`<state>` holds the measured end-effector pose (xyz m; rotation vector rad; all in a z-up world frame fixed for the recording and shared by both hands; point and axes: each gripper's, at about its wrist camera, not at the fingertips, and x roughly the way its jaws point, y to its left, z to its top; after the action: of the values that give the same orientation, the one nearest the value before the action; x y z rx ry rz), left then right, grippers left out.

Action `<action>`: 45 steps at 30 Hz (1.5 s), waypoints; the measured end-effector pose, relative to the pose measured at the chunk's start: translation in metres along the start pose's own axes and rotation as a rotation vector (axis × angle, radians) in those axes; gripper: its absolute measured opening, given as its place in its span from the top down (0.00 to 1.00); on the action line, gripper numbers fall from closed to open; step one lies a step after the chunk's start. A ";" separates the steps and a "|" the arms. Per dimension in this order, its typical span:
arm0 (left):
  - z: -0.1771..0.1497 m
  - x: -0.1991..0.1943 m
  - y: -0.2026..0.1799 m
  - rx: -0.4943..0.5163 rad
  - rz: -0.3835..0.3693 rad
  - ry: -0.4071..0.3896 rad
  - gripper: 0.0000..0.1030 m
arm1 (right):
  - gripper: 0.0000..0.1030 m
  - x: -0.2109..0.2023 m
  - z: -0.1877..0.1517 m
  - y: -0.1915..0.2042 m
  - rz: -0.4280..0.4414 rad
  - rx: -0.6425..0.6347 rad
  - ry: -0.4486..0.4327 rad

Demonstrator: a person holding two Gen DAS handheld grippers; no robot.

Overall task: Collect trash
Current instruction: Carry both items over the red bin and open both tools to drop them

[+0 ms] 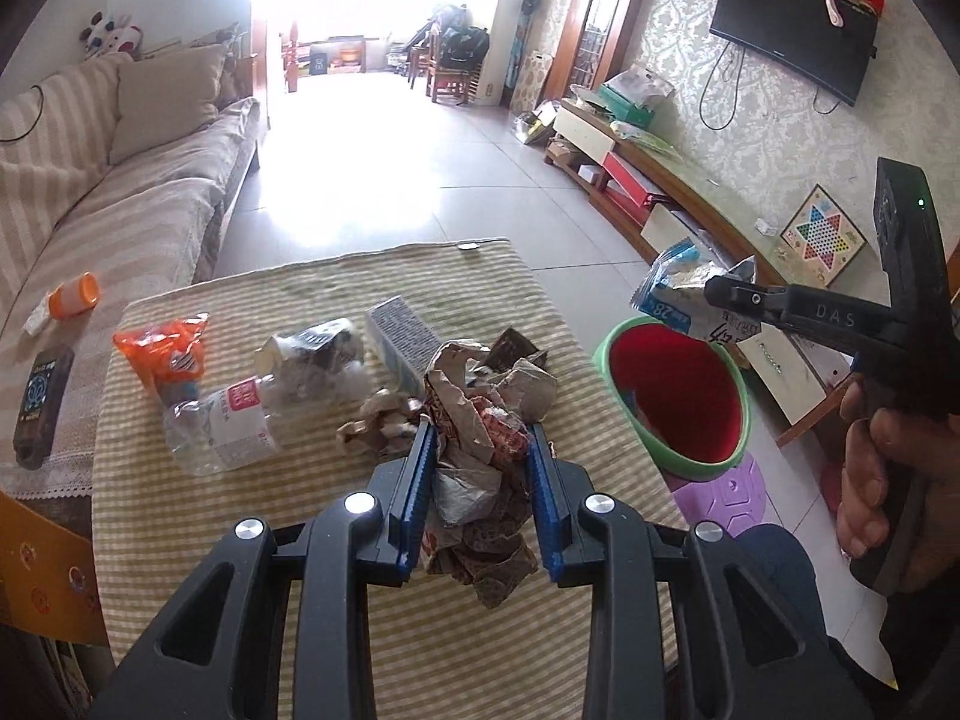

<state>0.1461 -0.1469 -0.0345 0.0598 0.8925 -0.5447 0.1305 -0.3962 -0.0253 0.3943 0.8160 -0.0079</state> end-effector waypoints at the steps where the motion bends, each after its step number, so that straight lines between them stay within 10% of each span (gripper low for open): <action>1: 0.005 0.004 -0.008 0.011 -0.012 0.000 0.73 | 0.79 -0.003 0.001 -0.009 -0.009 0.011 -0.005; 26: 0.089 0.109 -0.185 0.157 -0.273 0.050 0.73 | 0.79 -0.045 -0.007 -0.174 -0.137 0.229 -0.048; 45: 0.087 0.151 -0.200 0.158 -0.306 0.124 0.70 | 0.79 -0.031 -0.012 -0.184 -0.149 0.231 -0.015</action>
<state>0.1894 -0.4078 -0.0585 0.1022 0.9842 -0.9053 0.0720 -0.5673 -0.0731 0.5492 0.8306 -0.2453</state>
